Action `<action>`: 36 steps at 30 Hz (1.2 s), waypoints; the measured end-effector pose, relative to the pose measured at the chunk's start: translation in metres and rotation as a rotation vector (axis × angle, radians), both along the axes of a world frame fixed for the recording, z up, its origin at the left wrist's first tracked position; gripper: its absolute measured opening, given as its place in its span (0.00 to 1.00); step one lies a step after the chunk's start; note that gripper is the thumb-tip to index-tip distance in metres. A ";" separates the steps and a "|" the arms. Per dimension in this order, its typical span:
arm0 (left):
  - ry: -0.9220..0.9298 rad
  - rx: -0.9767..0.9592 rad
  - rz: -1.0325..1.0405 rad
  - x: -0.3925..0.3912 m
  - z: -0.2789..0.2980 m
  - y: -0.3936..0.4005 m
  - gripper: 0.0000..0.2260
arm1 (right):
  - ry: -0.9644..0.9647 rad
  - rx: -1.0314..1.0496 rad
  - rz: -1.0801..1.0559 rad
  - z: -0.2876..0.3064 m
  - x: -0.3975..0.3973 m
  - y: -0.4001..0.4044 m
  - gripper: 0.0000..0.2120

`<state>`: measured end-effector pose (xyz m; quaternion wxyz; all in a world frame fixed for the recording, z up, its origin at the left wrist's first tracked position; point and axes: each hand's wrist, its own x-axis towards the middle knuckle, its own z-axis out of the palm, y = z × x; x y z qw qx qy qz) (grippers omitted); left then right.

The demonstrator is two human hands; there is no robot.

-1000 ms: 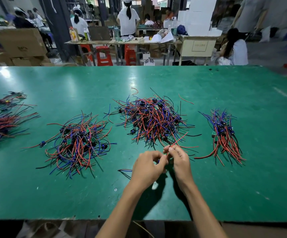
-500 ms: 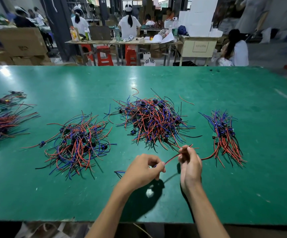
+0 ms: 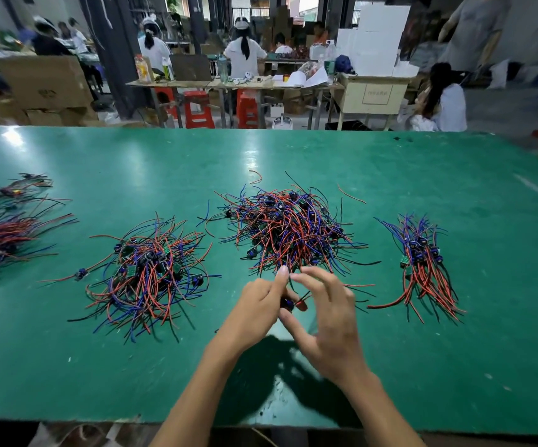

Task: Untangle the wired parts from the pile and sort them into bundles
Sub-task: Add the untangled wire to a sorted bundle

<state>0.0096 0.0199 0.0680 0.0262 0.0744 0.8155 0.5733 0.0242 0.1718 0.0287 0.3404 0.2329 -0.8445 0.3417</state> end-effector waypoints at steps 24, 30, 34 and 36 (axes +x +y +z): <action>0.089 -0.205 -0.038 0.006 -0.029 -0.026 0.02 | -0.371 0.050 0.170 -0.016 -0.022 0.044 0.14; 0.248 -0.312 0.203 0.011 -0.054 -0.019 0.01 | -0.310 0.112 0.049 -0.027 -0.011 0.041 0.03; 0.300 -0.252 0.178 0.013 -0.065 -0.017 0.02 | -0.225 0.204 -0.031 -0.027 -0.007 0.039 0.01; 0.318 -0.249 0.164 0.013 -0.064 -0.017 0.05 | -0.216 0.236 -0.039 -0.026 -0.006 0.038 0.01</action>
